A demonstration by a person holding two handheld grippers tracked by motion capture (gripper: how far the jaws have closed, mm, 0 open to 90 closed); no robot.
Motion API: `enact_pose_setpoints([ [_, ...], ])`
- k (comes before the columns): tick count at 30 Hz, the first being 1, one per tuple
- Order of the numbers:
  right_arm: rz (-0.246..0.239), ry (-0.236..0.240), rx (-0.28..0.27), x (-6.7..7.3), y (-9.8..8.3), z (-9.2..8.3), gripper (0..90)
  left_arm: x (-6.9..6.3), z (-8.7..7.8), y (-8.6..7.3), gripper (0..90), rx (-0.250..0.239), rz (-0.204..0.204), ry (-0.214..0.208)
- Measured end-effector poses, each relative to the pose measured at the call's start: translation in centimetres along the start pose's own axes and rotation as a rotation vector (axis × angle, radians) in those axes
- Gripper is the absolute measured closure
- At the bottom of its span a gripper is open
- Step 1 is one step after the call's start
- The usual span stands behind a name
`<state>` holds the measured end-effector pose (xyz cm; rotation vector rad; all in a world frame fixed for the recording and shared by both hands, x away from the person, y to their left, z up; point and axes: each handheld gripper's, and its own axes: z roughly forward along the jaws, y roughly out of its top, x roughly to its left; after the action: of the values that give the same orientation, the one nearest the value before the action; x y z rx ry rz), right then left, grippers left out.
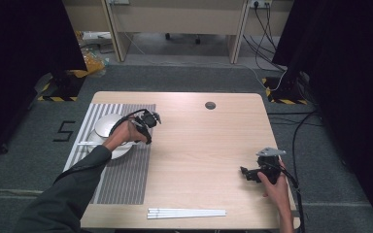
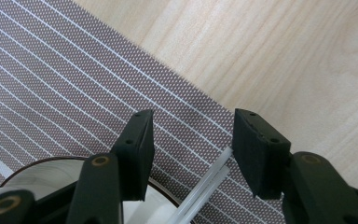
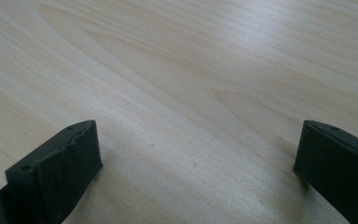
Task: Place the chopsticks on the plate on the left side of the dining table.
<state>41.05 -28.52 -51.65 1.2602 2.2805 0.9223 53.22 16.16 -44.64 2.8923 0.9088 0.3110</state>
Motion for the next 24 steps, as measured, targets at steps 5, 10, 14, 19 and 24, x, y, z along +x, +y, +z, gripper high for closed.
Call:
enact_pose_setpoints([
  [5,0.000,0.000,0.000,0.0,0.0,0.0,0.5,0.4,0.1,-0.2,47.9,0.004,-0.011,0.005],
  [10,0.000,0.001,0.000,0.0,0.0,0.0,0.5,0.4,-0.3,0.0,47.4,-0.012,-0.012,0.006],
  [14,-0.001,0.000,0.000,0.0,0.0,0.0,0.6,0.2,-0.5,0.7,47.0,-0.016,-0.007,0.016],
  [19,-0.003,0.000,0.000,0.0,0.0,0.0,0.6,0.4,0.0,0.8,46.8,0.015,-0.005,0.028],
  [24,-0.003,0.001,0.000,0.0,0.0,0.0,0.6,0.5,0.2,0.5,46.9,0.035,-0.005,0.029],
])
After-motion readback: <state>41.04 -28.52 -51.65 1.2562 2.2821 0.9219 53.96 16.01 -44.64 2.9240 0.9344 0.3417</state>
